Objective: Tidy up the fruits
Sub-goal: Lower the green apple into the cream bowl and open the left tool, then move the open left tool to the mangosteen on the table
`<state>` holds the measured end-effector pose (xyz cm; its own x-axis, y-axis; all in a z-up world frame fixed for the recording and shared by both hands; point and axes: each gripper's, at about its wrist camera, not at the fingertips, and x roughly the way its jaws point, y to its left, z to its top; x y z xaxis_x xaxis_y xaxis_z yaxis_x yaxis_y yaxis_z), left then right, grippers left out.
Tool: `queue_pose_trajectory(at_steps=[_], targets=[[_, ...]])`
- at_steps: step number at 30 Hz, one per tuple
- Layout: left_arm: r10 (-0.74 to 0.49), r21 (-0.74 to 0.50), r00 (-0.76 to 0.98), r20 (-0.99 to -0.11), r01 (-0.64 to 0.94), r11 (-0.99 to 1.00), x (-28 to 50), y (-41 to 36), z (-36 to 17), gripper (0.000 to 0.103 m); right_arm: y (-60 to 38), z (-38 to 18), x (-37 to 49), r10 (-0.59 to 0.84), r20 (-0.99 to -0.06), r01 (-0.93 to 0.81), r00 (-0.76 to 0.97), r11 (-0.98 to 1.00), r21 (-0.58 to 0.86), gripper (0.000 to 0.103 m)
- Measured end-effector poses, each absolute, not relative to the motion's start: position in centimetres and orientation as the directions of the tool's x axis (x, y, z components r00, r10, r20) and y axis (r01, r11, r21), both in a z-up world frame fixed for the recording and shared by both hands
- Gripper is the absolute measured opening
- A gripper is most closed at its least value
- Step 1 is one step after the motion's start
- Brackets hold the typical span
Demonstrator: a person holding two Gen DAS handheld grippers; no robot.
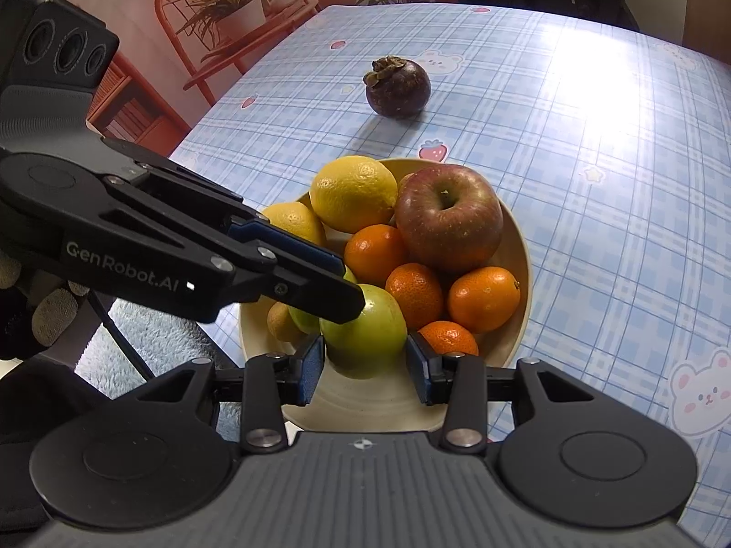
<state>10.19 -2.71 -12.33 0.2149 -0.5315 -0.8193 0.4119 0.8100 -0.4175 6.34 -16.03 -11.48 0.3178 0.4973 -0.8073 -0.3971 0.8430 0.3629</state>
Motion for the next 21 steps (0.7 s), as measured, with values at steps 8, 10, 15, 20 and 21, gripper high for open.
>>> queue_pose_trajectory(at_steps=[8,10,15,20,21], targets=[[-0.525,-0.405,0.285,-0.802,0.387,0.828,10.7,-0.9,-10.5,0.025,-15.6,-11.5,6.4,0.488,-0.817,-0.421,0.306,0.839,0.344,0.044],[-0.525,-0.406,0.303,-0.796,0.376,0.833,10.9,-0.3,-10.1,0.025,-15.8,-11.5,6.5,0.494,-0.815,-0.418,0.304,0.838,0.352,0.044],[-0.524,-0.412,0.339,-0.781,0.351,0.841,11.4,0.9,-9.3,0.025,-16.3,-11.1,6.7,0.506,-0.804,-0.410,0.312,0.835,0.367,0.044],[-0.500,-0.385,0.395,-0.770,0.338,0.859,11.8,1.9,-8.6,0.025,-17.0,-9.9,7.1,0.512,-0.784,-0.407,0.352,0.838,0.364,0.044],[-0.493,-0.376,0.412,-0.767,0.333,0.864,11.9,2.1,-8.3,0.025,-17.2,-9.7,7.3,0.509,-0.781,-0.405,0.361,0.840,0.361,0.044]])
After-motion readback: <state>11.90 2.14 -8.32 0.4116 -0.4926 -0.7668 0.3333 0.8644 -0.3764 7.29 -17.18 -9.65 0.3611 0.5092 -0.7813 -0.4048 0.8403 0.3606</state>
